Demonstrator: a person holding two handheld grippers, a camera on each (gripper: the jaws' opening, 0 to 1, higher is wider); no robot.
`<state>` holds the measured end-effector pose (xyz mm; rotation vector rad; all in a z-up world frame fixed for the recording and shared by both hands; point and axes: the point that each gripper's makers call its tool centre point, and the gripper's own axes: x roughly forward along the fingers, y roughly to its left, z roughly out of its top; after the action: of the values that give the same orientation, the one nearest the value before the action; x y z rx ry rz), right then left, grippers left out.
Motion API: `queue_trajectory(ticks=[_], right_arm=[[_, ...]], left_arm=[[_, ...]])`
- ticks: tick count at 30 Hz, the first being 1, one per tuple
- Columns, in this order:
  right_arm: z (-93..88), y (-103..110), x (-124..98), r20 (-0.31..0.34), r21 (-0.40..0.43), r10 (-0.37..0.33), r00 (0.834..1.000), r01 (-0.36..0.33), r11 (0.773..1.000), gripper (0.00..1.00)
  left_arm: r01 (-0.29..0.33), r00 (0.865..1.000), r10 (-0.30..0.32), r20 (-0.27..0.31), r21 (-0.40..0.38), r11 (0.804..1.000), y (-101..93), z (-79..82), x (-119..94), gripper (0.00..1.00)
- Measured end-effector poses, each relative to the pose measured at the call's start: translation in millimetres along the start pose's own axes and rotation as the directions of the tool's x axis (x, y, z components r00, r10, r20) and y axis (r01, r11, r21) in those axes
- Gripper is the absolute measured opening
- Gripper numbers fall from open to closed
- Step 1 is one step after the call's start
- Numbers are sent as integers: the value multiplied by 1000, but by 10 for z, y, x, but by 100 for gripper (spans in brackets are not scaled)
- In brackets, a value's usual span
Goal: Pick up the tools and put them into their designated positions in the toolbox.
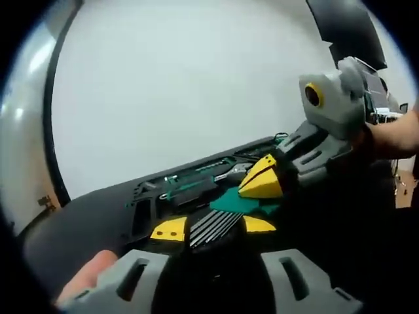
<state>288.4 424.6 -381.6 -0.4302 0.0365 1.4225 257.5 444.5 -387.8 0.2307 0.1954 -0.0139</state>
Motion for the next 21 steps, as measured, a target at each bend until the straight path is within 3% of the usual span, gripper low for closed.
queue_trajectory(ticks=[2,4,6,8,11,14,18,21], right_arm=[[18,6,-6,-2,14,23,1000,-23,1000,11],[94,138,-33,40,24,109,993,-110,994,20],[33,131,-37,5,-7,111,994,-111,994,12],[-6,118,7,-2,-15,112,994,-112,994,13],[-33,67,18,-1,36,120,993,-120,992,15],[-38,38,21,-12,72,116,993,-115,991,14],[-35,68,11,-22,40,95,995,-94,995,13],[-32,75,-14,-35,67,95,995,-92,993,9]], left_arm=[[-4,1000,4,-1,11,1000,-7,20,50,22],[-6,1000,6,-6,11,1000,-6,43,82,22],[-2,1000,2,-15,12,1000,31,38,141,23],[5,1000,-3,-23,54,999,60,40,126,25],[-15,998,20,-56,89,996,146,13,6,26],[-37,996,42,-75,70,997,201,-52,-105,26],[-29,998,29,-61,0,1000,245,-67,-62,26],[-62,996,63,-59,22,998,382,-71,-6,27]])
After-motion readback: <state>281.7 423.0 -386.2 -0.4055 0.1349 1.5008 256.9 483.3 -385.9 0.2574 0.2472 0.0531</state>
